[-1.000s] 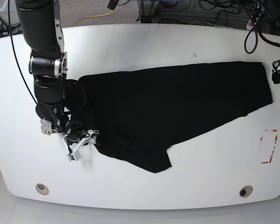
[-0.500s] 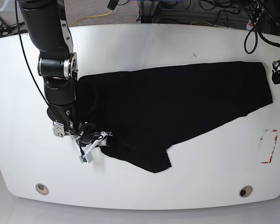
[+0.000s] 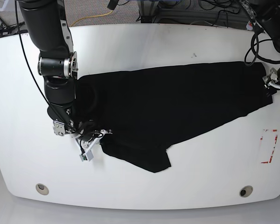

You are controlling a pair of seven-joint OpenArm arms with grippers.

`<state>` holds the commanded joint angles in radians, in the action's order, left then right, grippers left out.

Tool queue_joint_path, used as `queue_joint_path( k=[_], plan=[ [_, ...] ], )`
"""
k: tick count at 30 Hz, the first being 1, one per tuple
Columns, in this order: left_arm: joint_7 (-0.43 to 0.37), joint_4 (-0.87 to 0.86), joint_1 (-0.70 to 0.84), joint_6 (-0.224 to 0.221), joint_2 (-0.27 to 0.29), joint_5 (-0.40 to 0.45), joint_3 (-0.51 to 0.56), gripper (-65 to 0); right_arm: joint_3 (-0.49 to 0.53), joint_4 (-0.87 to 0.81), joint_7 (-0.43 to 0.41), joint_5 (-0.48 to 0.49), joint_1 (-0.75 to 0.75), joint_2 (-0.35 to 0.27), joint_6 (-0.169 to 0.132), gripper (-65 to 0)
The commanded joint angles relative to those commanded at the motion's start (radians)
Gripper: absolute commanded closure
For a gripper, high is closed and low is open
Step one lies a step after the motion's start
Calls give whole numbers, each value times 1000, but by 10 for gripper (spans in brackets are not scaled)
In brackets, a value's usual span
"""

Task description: Fold the T-shirt properly

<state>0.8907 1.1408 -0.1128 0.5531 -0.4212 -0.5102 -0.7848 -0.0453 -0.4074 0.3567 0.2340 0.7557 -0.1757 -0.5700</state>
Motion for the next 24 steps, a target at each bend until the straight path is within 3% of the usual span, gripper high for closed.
queue_joint_path(
  k=[12, 17, 22, 24],
  plan=[
    [0, -78, -48, 2, 0, 106, 6, -450, 0, 0, 0, 2, -5, 0, -2, 0],
    [0, -78, -28, 3, 2, 97, 9, -447, -2, 0, -2, 2, -5, 0, -5, 0],
    [0, -78, -32, 38, 48, 103, 11, -442, -2, 0, -2, 2, -5, 0, -6, 0],
    [0, -92, -58, 40, 63, 106, 21, -396, -2, 0, -3, 2, -5, -2, -6, 0]
  ],
)
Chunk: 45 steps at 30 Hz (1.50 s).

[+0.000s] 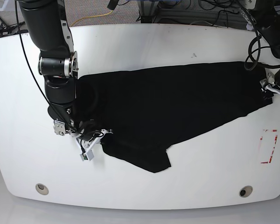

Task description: Fold the T-shirt properly

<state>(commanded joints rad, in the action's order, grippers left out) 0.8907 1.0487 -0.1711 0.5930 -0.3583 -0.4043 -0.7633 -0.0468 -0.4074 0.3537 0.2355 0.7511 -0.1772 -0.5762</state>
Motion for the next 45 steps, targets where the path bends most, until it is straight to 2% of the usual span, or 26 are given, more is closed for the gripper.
queue_joint_path(
  k=[4, 8, 11, 15, 19, 21, 25, 31, 34, 37, 45],
  plan=[
    [-11, -98, -29, 0, -2, -3, 44, -256, 0, 0, 2, 0, 0, -2, 0, 0],
    [-86, -186, -46, -2, -5, -2, 52, -97, 0, -2, 2, 0, 0, -6, -2, 0],
    [-97, -229, -49, -2, -6, 0, 55, -36, 0, -41, 6, 0, -3, -6, -2, 0],
    [-94, -161, -48, -2, -8, 0, 81, -13, 0, -192, 77, 0, -52, -8, -2, 0],
    [-68, 9, -41, -2, -5, -2, 118, 0, 0, -393, 160, 0, -106, -11, 2, 0],
    [-41, 107, -41, -2, 0, -2, 132, 0, 0, -474, 192, 0, -121, -31, 5, 0],
    [-18, 244, -49, -2, 2, -8, 163, 0, -6, -562, 232, 0, -127, -51, 5, 0],
    [20, 425, -103, -2, 3, -9, 201, 0, -132, -649, 310, 0, -127, -100, -3, 0],
    [58, 496, -138, -2, 3, -9, 198, 0, -167, -698, 347, 0, -120, -130, -31, 0],
    [95, 557, -193, -2, 3, -9, 199, 0, -173, -763, 384, 0, -98, -161, -51, 0],
    [173, 671, -385, -2, -3, -2, 203, 0, -172, -918, 511, 2, 18, -206, -51, 0]
  ],
)
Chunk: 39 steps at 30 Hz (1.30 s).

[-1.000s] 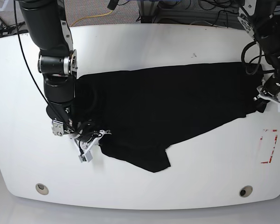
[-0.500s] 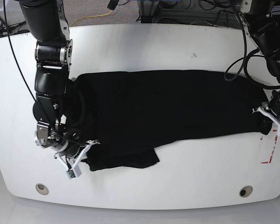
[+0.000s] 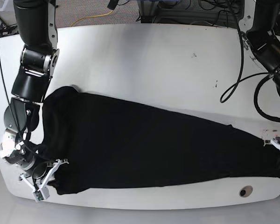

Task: Fold the T-shirt properly
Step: 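Lift the shirt with both grippers, swing it up and lay it flat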

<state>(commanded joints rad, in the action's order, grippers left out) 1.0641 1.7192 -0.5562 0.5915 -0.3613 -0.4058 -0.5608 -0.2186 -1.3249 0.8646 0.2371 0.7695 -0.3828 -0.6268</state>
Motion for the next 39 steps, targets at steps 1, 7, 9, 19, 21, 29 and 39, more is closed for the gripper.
queue_joint_path(
  k=[1, 7, 9, 19, 21, 29, 39],
  plan=[
    [8, 2, -25, 0, 0, 0, 2, 0, 0, -14, 14, 0, 20, -2, 0, 0],
    [57, 3, -215, -2, -5, 2, 35, 0, 5, -60, 101, -3, 186, -8, -46, 0],
    [66, -2, -264, -2, -15, 2, 35, 0, 5, -74, 135, -9, 236, -11, -64, 0],
    [63, -49, -436, -2, -63, -5, 106, -1, 74, -244, 203, 0, 285, -75, -71, 0],
    [63, -43, -433, 2, -68, -6, 106, -1, 71, -287, 222, 0, 241, -75, -71, 0],
    [61, -3, -315, 5, -68, -8, 106, 0, -25, -457, 221, 2, -92, -46, -71, 0],
    [63, 149, -61, 6, -66, -8, 100, 0, -155, -548, 221, 2, -408, 51, -71, 0]
  ],
)
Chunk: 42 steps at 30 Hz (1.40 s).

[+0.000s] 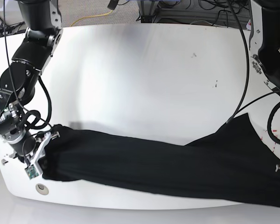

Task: Fold the T-shirt properly
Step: 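Lift the shirt with both grippers, swing it up and lay it flat, then drag the held shirt edge back across the table with both grippers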

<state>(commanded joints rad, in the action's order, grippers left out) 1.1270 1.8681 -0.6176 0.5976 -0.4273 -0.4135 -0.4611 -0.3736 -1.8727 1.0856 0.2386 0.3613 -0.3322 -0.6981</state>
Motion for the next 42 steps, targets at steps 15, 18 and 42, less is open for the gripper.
queue_joint_path(
  k=[15, 18, 42],
  plan=[
    [2, 124, 608, -3, 35, -206, -158, 0, -57, -34, 0, 91, -333, 44, 0, 0],
    [0, 123, 695, -5, 40, -213, -158, 0, -57, -34, 0, 109, -384, 46, 0, 0],
    [-6, 100, 1142, 101, 137, -207, -365, 0, -97, -37, 2, 250, -678, 44, 0, 0]
  ],
)
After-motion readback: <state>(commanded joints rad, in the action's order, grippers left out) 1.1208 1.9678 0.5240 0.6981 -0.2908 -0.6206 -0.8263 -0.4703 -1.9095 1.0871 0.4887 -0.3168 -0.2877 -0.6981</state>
